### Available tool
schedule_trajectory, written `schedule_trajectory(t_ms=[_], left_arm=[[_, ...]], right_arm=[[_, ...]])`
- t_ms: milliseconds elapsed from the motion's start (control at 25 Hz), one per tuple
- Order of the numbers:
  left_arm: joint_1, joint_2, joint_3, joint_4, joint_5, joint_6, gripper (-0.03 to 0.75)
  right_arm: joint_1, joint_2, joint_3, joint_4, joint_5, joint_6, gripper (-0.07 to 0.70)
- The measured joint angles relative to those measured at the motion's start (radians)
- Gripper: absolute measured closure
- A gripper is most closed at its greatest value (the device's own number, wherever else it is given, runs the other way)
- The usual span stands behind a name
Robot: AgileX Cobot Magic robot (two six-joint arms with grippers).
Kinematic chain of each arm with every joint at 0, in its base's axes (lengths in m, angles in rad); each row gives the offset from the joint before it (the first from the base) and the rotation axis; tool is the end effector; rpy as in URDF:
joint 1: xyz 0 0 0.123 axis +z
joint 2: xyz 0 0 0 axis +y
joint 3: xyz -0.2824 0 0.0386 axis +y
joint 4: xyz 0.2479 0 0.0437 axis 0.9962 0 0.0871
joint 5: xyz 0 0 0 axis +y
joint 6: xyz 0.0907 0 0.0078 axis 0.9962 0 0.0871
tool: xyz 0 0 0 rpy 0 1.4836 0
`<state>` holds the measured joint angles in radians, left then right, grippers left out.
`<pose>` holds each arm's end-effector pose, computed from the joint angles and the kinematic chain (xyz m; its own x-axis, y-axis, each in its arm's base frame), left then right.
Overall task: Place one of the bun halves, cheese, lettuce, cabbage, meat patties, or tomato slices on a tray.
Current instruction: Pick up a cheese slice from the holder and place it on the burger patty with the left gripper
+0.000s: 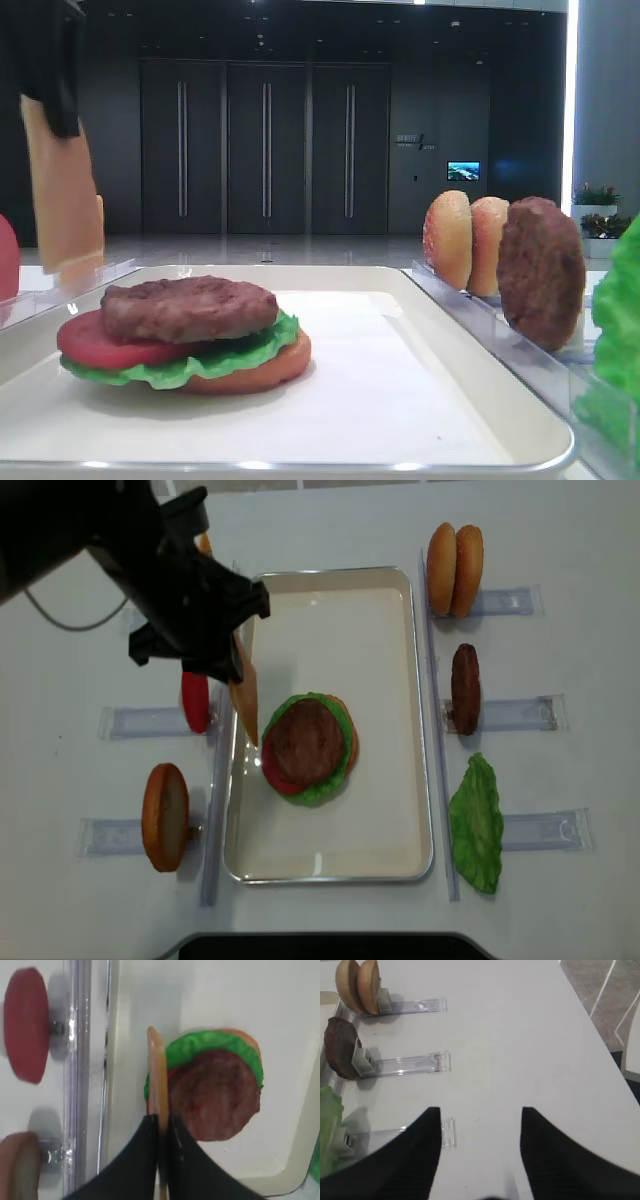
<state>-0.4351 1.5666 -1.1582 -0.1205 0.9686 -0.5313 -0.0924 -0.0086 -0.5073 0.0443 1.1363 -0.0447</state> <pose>0.2751 -0.1378 0.2602 -0.9695 -0.1688 -0.1779 -0.1243 0.9636 -0.2369 -0.0100 0.0046 0.2732 -0.5071 0.0209 -0.8616 0.0445 0.9990 -0.0020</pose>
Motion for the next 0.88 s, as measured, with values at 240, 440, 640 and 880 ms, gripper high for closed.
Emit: schedule_trajectory(t_ms=[240, 440, 640, 880], left_arm=[[-0.001, -0.111, 0.092, -0.009, -0.034, -0.003, 0.694], [-0.005, -0.101, 0.099, -0.234, -0.139, 0.179, 0.694], [-0.044, -0.088, 0.099, -0.393, -0.192, 0.328, 0.694], [-0.048, -0.088, 0.162, -0.596, -0.238, 0.531, 0.694]], right_arm=[[0.0, 0.0, 0.0, 0.0, 0.0, 0.0, 0.283], [0.0, 0.0, 0.0, 0.0, 0.0, 0.0, 0.283], [0.0, 0.0, 0.0, 0.0, 0.0, 0.0, 0.283], [0.0, 0.0, 0.0, 0.0, 0.0, 0.0, 0.283]])
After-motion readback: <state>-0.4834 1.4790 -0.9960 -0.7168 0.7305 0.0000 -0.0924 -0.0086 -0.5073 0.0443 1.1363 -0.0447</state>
